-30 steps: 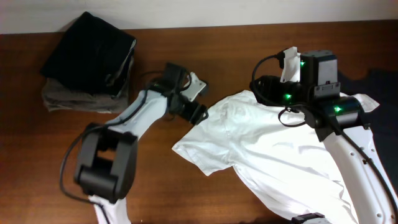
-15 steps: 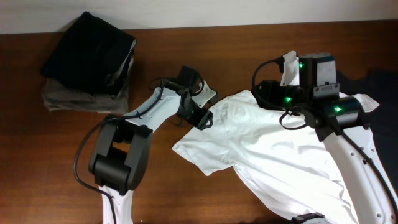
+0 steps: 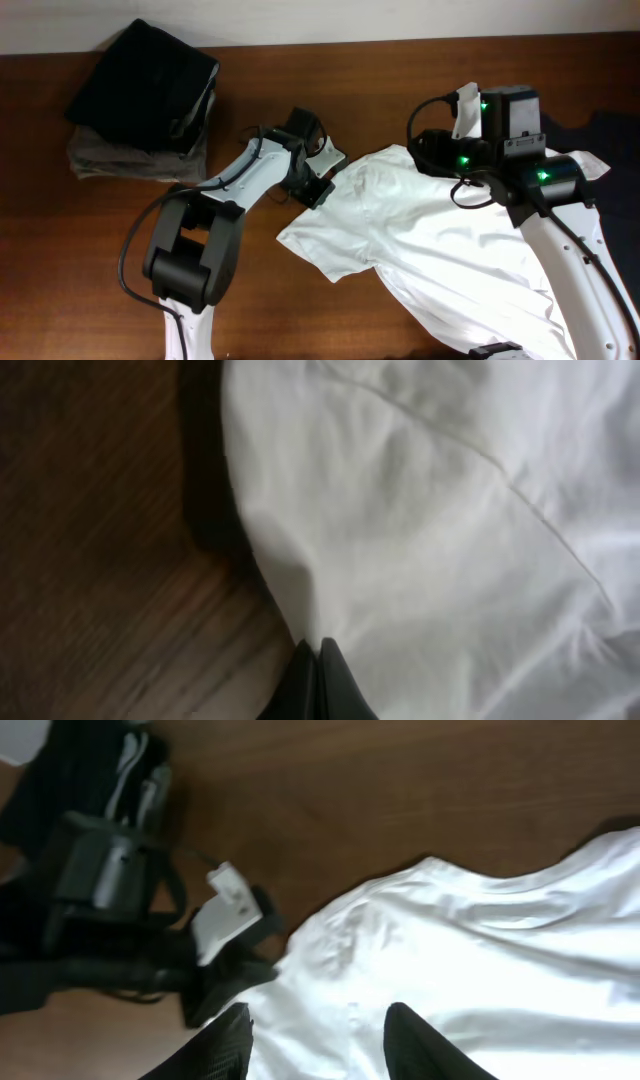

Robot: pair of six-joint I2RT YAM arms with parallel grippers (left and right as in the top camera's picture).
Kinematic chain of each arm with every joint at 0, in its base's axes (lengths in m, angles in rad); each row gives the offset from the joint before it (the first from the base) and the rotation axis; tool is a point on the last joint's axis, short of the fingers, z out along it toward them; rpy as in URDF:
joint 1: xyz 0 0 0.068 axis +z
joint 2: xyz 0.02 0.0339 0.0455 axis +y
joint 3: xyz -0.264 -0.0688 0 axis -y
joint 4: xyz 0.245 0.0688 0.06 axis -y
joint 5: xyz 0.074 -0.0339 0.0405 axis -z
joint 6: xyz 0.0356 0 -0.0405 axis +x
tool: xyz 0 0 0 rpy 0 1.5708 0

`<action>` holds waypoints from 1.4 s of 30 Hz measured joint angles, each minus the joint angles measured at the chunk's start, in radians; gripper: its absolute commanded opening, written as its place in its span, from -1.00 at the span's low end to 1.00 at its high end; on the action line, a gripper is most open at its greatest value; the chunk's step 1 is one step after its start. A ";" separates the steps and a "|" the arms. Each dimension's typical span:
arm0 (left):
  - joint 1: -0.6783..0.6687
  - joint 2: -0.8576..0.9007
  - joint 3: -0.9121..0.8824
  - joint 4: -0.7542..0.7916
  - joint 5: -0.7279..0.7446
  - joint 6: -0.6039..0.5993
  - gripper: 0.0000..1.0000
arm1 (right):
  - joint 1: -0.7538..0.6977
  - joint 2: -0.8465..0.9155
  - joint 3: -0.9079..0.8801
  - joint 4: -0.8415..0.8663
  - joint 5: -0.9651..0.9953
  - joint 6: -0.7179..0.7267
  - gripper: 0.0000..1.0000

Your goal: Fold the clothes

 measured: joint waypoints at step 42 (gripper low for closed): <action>0.321 0.009 0.760 -0.507 -0.137 -0.044 -0.13 | -0.400 0.427 0.002 0.000 -0.018 -0.011 0.09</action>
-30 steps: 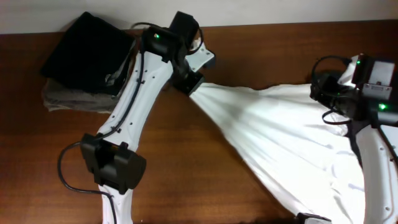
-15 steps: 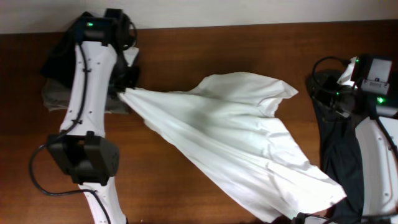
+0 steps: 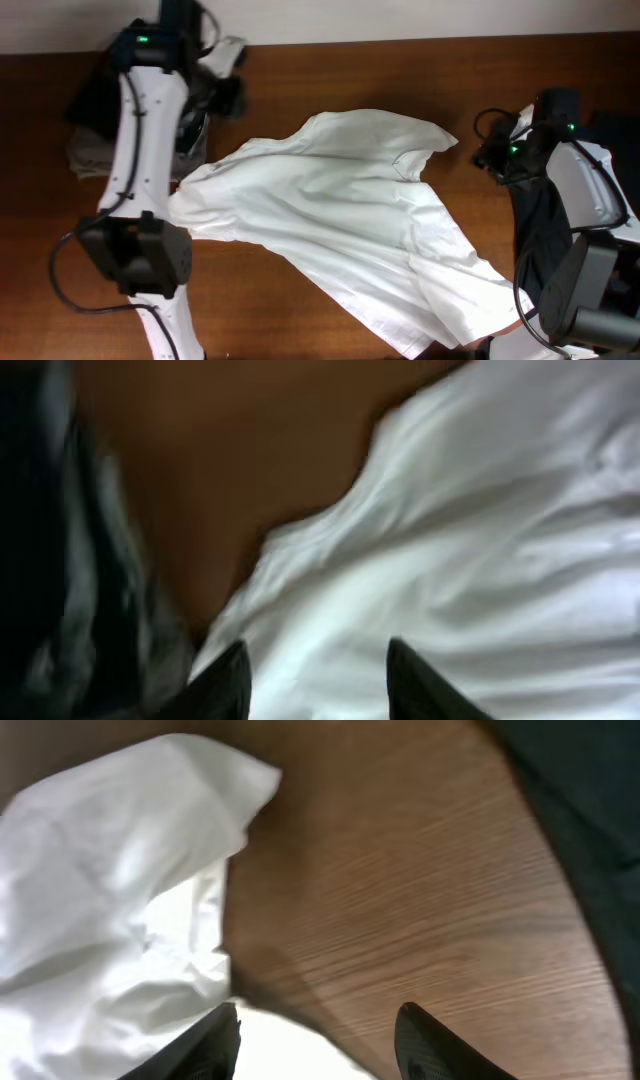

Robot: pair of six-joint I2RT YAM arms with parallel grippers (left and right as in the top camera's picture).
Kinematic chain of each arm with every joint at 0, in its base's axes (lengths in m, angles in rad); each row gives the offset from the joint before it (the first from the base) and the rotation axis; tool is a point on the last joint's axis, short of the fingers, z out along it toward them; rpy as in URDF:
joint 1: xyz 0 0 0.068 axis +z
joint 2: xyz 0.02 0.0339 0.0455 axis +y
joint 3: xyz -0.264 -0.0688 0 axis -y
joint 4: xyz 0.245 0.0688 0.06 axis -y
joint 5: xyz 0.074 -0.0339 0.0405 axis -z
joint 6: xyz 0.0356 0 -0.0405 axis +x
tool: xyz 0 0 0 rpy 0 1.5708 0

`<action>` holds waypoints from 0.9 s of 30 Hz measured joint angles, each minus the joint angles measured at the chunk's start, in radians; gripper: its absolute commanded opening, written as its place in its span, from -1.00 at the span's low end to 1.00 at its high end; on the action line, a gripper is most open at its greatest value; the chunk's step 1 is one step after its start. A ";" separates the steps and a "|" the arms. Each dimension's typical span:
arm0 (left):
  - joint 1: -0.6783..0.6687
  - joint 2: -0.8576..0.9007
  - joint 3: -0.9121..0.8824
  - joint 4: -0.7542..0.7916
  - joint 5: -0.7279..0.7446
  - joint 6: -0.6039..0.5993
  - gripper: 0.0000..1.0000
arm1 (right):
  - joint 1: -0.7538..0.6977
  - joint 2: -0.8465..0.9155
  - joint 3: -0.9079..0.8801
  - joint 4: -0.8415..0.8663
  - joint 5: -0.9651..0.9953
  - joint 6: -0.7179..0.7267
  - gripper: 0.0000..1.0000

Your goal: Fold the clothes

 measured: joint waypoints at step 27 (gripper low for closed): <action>-0.219 0.501 0.090 0.544 0.051 0.193 -1.00 | 0.000 -0.113 0.000 -0.130 -0.163 -0.072 0.01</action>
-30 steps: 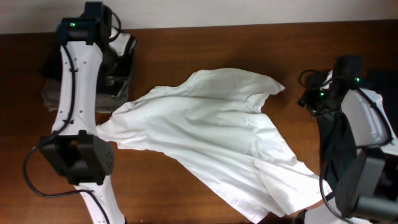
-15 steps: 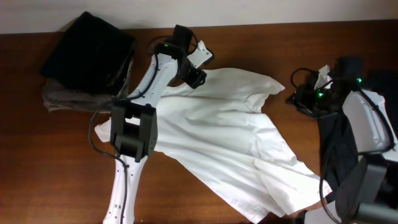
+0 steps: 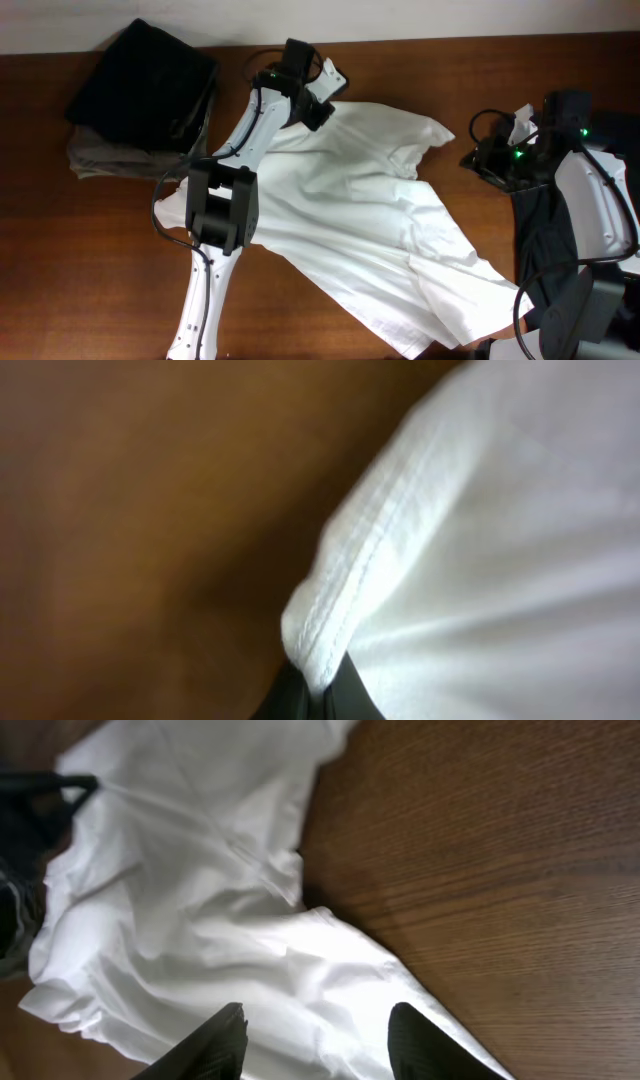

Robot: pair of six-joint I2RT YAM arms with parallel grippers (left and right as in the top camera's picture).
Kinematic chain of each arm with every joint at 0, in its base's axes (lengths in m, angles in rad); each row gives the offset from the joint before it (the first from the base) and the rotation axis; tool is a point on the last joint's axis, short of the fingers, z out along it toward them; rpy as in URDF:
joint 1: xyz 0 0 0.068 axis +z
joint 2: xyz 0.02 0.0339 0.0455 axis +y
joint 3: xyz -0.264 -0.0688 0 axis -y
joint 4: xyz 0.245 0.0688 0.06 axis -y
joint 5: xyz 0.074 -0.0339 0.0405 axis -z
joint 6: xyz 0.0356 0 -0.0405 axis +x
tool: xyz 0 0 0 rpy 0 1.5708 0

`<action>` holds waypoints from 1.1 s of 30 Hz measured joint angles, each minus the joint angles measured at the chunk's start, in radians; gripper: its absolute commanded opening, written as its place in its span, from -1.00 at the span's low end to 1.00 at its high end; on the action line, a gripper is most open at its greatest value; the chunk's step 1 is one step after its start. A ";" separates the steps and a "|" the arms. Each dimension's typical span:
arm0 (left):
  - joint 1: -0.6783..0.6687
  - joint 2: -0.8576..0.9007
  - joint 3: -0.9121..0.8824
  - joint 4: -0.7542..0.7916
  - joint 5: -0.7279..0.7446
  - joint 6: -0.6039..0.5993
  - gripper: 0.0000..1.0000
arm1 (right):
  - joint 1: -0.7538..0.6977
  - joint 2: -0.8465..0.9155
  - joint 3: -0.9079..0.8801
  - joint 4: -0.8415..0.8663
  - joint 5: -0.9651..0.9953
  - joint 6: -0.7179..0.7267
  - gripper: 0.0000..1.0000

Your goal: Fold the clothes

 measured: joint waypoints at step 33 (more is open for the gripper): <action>0.306 -0.415 0.443 -0.889 -0.404 -0.293 0.71 | 0.000 0.097 -0.153 -0.075 0.159 0.071 0.22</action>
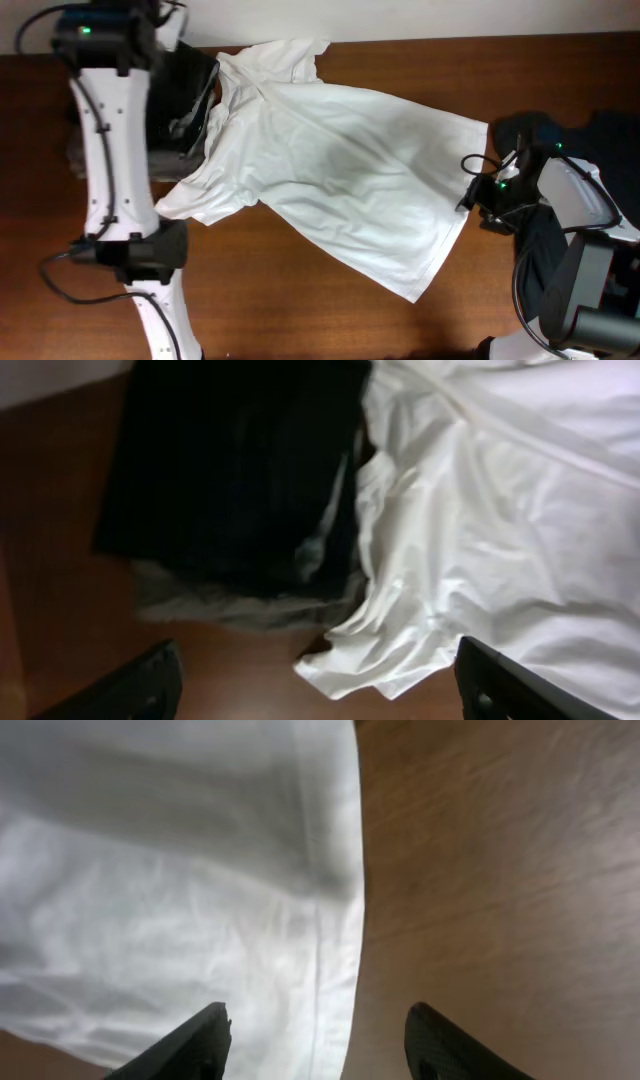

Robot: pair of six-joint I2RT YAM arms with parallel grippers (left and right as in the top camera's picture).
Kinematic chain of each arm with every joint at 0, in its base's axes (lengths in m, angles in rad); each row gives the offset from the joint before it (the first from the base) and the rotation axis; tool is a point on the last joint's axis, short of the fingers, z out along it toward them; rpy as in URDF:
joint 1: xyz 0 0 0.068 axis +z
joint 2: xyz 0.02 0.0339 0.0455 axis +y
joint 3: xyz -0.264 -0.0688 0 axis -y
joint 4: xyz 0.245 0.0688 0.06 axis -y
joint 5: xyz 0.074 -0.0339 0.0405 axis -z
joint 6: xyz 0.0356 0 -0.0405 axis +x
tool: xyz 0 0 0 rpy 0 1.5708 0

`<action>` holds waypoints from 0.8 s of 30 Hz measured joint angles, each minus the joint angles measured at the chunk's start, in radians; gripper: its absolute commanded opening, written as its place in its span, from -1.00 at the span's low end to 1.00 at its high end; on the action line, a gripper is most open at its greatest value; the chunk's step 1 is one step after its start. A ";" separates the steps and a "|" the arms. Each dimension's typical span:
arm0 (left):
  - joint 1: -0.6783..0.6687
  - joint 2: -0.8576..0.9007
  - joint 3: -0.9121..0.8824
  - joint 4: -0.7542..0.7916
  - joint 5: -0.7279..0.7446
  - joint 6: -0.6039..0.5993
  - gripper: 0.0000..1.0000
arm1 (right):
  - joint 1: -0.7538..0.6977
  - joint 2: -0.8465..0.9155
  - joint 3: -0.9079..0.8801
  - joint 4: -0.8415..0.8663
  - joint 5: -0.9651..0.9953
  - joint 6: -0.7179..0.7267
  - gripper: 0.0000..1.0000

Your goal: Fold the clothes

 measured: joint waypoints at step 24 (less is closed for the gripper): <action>0.245 -0.399 -1.476 0.592 0.349 -0.102 0.61 | 0.110 -0.033 -0.260 0.134 0.084 0.148 -0.91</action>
